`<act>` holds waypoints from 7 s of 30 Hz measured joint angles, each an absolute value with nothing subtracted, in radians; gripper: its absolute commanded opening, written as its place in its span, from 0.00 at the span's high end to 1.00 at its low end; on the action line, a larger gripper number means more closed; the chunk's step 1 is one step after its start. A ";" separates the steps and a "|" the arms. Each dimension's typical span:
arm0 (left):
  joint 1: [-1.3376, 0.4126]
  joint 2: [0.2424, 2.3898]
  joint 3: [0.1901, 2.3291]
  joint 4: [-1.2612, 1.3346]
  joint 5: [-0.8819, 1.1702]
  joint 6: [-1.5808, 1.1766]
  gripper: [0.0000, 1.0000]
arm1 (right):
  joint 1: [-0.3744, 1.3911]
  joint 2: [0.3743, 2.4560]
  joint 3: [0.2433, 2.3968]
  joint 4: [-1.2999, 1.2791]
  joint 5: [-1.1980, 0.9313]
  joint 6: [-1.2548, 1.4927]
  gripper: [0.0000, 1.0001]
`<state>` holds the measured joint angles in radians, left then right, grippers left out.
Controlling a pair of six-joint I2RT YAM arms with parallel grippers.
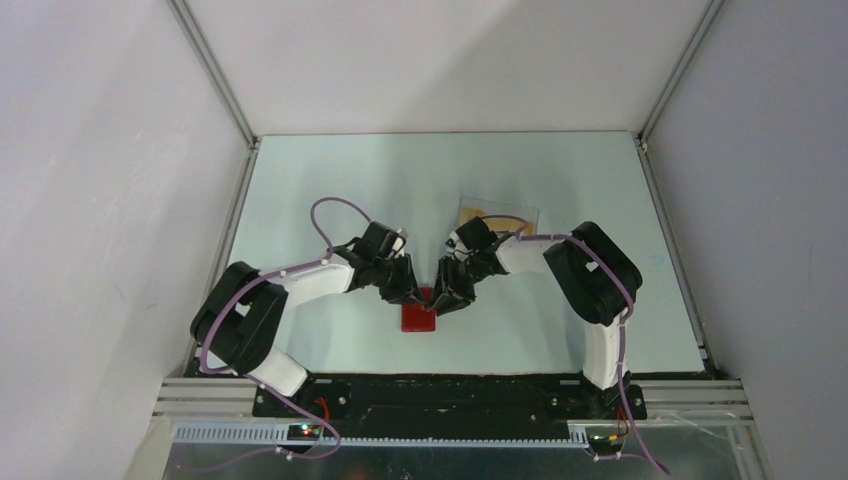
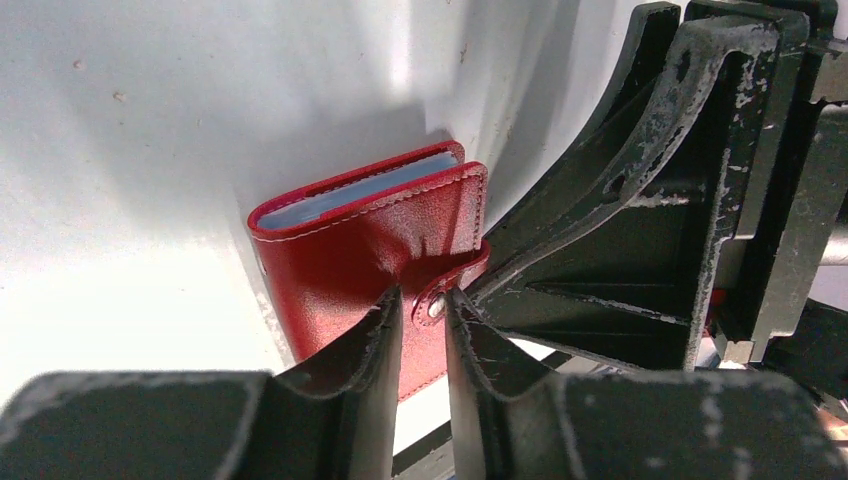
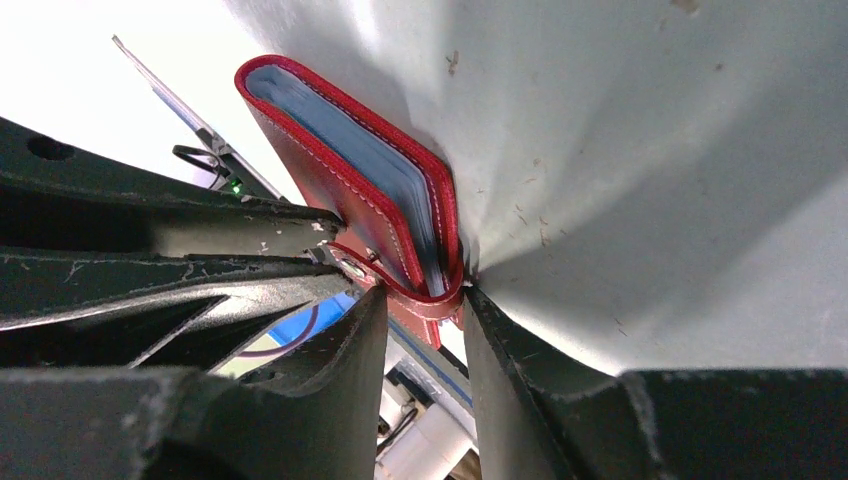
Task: Put the credit cards into the card holder
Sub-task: Close the card holder at the center of the board.
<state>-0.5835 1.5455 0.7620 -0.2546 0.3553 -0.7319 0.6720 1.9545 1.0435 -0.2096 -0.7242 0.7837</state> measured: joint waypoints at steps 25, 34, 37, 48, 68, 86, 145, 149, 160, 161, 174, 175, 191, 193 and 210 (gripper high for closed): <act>-0.600 1.554 0.762 -0.245 0.326 -0.733 1.00 | 0.674 1.965 1.063 -0.229 -0.731 0.784 0.56; -0.600 1.533 0.762 -0.282 0.267 -0.724 1.00 | 0.675 1.965 1.065 -0.228 -0.732 0.785 0.56; -0.603 1.533 0.764 -0.292 0.261 -0.721 1.00 | 0.675 1.965 1.065 -0.228 -0.732 0.785 0.56; -0.628 1.552 0.798 -0.318 0.239 -0.706 1.00 | 0.689 1.989 1.103 -0.247 -0.732 0.786 0.57; -0.590 1.472 0.776 -0.341 0.228 -0.707 0.62 | 0.712 2.004 1.140 -0.276 -0.715 0.781 0.56; -0.554 1.532 0.771 -0.339 0.372 -0.669 0.69 | 0.719 1.982 1.132 -0.281 -0.673 0.766 0.59; -0.551 1.548 0.773 -0.316 0.343 -0.665 1.00 | 0.659 1.954 1.044 -0.157 -0.728 0.812 0.54; -0.551 1.539 0.764 -0.316 0.342 -0.672 1.00 | 0.671 1.978 1.058 -0.136 -0.744 0.824 0.58; -0.551 1.519 0.751 -0.317 0.326 -0.677 1.00 | 0.706 2.025 1.099 -0.118 -0.756 0.839 0.67; -0.551 1.519 0.751 -0.317 0.326 -0.680 1.00 | 0.707 2.026 1.099 -0.118 -0.757 0.838 0.67; -0.542 1.394 0.725 -0.357 0.286 -0.690 0.50 | 0.708 2.027 1.100 -0.117 -0.759 0.838 0.65; -0.536 1.372 0.725 -0.368 0.273 -0.690 0.49 | 0.708 2.027 1.100 -0.116 -0.759 0.838 0.64; -0.451 1.428 0.683 -0.475 0.205 -0.648 0.70 | 0.719 2.003 1.100 -0.116 -0.736 0.836 0.55; -0.450 1.435 0.683 -0.466 0.221 -0.645 0.73 | 0.719 2.003 1.100 -0.116 -0.735 0.837 0.57; -0.447 1.467 0.701 -0.455 0.271 -0.619 0.87 | 0.718 2.006 1.099 -0.104 -0.724 0.844 0.60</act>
<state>-0.4473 1.4666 0.7013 -0.4553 0.2714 -0.6189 0.7177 2.0064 1.0988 -0.1040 -0.7238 0.8436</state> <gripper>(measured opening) 0.150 0.378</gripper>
